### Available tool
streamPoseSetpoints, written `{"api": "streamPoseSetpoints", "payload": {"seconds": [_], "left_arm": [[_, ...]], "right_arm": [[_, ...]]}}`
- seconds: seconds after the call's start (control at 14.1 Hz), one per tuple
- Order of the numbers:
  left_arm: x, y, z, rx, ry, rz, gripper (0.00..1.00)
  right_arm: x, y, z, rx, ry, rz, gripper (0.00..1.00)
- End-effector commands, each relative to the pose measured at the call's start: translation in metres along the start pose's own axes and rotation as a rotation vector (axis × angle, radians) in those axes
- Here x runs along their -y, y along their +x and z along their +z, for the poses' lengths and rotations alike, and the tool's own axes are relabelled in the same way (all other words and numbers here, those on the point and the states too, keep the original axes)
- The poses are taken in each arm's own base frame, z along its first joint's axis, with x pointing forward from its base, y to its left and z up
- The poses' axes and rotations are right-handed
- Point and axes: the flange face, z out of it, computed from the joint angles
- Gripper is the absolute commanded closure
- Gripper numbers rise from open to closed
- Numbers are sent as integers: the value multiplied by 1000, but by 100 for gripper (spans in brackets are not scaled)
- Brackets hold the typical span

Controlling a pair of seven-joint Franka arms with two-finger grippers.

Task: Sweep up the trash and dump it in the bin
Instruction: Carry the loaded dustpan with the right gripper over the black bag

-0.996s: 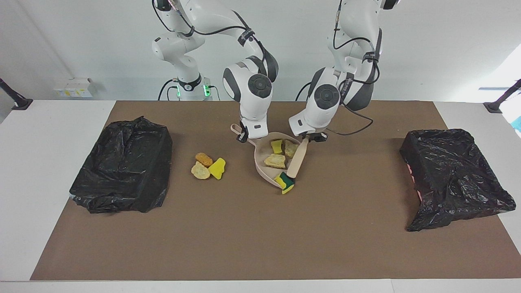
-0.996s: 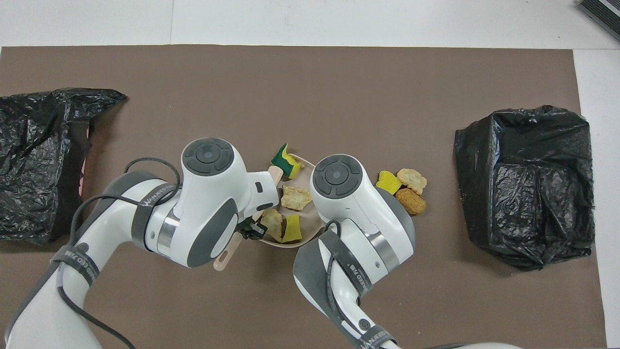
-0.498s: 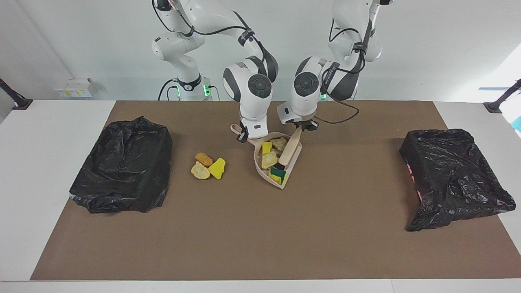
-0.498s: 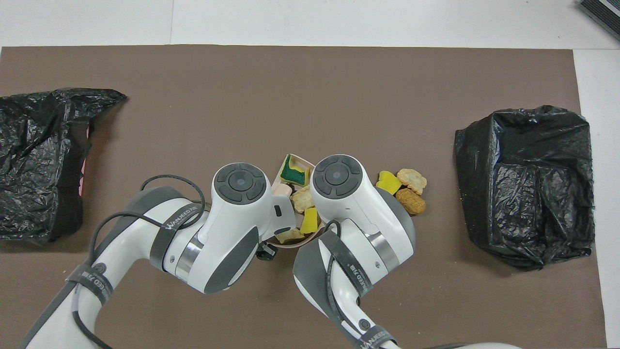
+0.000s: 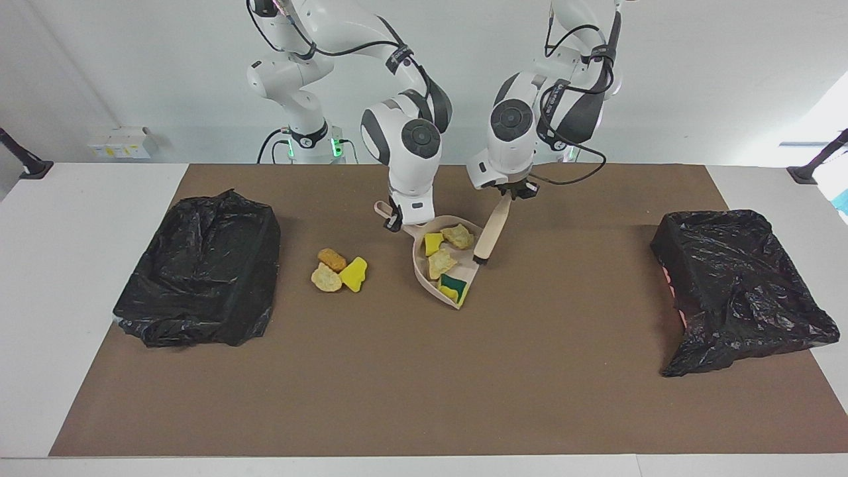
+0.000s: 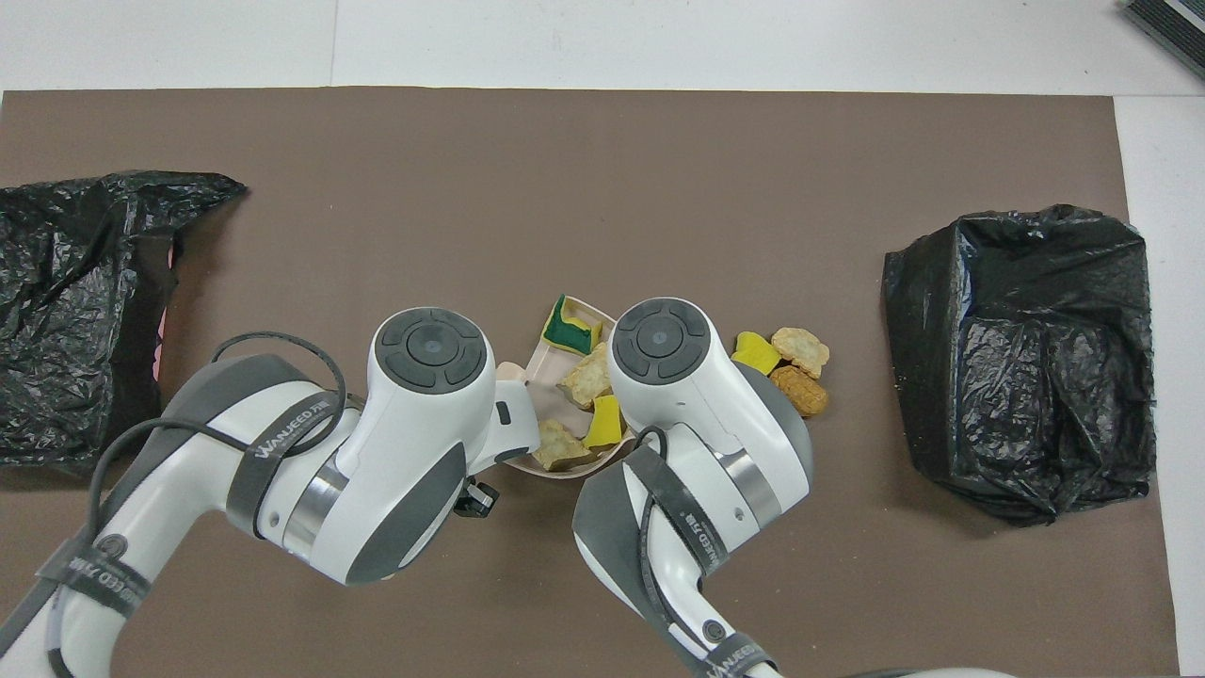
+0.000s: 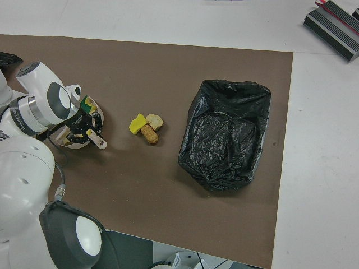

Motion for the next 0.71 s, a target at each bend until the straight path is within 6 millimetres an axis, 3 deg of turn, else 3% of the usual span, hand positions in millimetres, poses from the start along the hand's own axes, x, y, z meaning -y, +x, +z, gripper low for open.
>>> {"api": "streamPoseSetpoints", "payload": {"seconds": [0.0, 0.36, 0.5, 0.64], "left_arm": [[33, -11, -5, 0, 2, -69, 100], [37, -11, 6, -68, -11, -272, 100], [23, -21, 26, -141, -36, -375, 100], [-6, -26, 35, -191, -82, -453, 100]], "right_arm": [[-14, -39, -39, -29, 16, 60, 100], [-58, -117, -96, -85, 22, 92, 100], [-87, -174, -124, -118, 13, 98, 100], [-117, -235, -140, -142, 17, 106, 100]]}}
